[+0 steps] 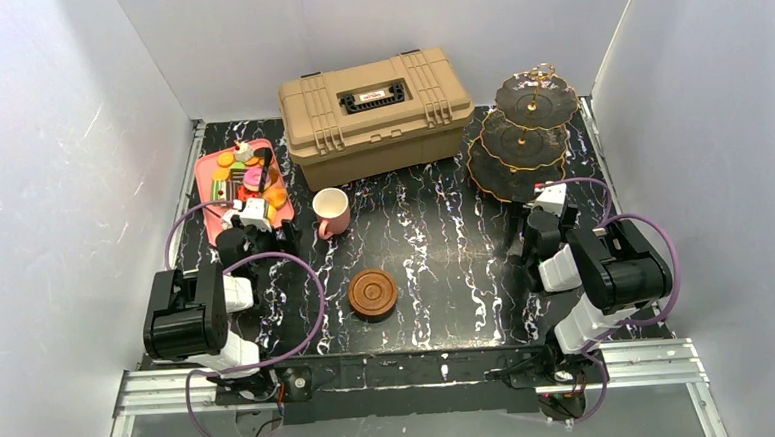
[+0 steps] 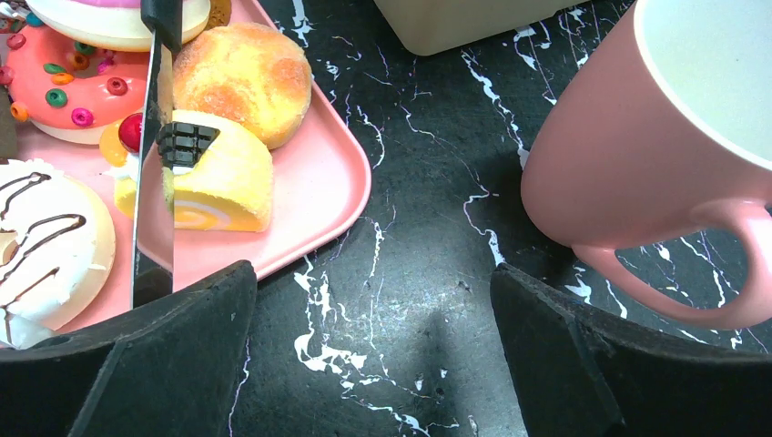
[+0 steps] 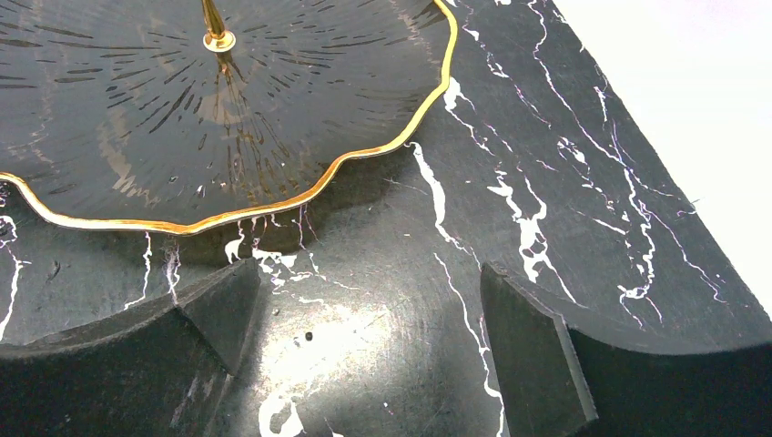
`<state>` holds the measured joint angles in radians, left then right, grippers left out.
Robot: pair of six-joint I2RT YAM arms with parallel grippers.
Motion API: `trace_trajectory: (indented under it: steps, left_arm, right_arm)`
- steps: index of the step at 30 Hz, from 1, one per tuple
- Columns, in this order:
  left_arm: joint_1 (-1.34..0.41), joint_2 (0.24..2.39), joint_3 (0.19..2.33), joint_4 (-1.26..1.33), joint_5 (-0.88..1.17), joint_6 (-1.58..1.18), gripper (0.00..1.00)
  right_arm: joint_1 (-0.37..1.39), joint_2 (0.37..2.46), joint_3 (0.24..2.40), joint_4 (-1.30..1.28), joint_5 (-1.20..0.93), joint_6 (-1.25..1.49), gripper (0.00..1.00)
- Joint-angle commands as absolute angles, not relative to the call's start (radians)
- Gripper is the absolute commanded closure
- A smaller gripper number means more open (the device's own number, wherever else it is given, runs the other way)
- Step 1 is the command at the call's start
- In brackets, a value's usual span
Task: Serve the afternoon tea
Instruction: Move the coaster to the center of the board.
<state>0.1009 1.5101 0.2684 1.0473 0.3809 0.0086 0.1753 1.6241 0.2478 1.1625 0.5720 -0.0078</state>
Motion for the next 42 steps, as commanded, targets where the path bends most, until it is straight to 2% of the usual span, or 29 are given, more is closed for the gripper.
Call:
trace_trajectory:
  steps: [1, 10, 15, 19, 23, 26, 29, 31, 34, 37, 39, 42]
  left_arm:
    - [0.099, 1.493, 0.279, 1.064, 0.375, 0.025, 0.01]
    - [0.100, 1.490, 0.277, 1.068, 0.374, 0.018, 0.01]
    - [0.158, 1.392, 0.289, 0.995, 0.435, -0.049, 0.01]
    - [0.184, 1.269, 0.477, 0.538, 0.438, -0.013, 0.01]
    - [0.226, 1.178, 0.626, 0.247, 0.495, -0.005, 0.01]
    - [0.249, 1.137, 0.739, 0.058, 0.510, -0.022, 0.01]
    - [0.249, 1.133, 0.865, -0.147, 0.516, 0.028, 0.01]
    - [0.250, 1.146, 0.933, -0.248, 0.505, 0.046, 0.01]
    - [0.252, 1.176, 1.045, -0.403, 0.508, 0.087, 0.01]
    - [0.266, 1.207, 1.119, -0.533, 0.539, 0.106, 0.02]
    - [0.277, 1.217, 1.140, -0.580, 0.543, 0.110, 0.03]
    - [0.297, 1.238, 1.164, -0.636, 0.520, 0.116, 0.01]
  right_arm:
    - [0.178, 1.615, 0.255, 1.222, 0.580, -0.014, 0.00]
    - [0.176, 1.610, 0.260, 1.214, 0.611, -0.008, 0.00]
    - [0.179, 1.535, 0.228, 1.233, 0.574, -0.031, 0.00]
    - [0.183, 1.341, 0.296, 0.895, 0.682, 0.065, 0.00]
    - [0.181, 1.155, 0.497, 0.289, 0.811, 0.476, 0.00]
    - [0.179, 1.116, 0.555, 0.136, 0.759, 0.645, 0.00]
    - [0.181, 1.094, 0.607, 0.084, 0.456, 0.654, 0.00]
    - [0.270, 1.118, 0.640, 0.050, 0.422, 0.626, 0.00]
    - [0.535, 1.151, 0.680, 0.002, 0.610, 0.567, 0.00]
    - [0.746, 1.201, 0.700, -0.063, 0.707, 0.588, 0.00]
    - [0.854, 1.240, 0.702, -0.058, 0.721, 0.615, 0.00]
    - [1.004, 1.322, 0.724, -0.050, 0.720, 0.638, 0.00]
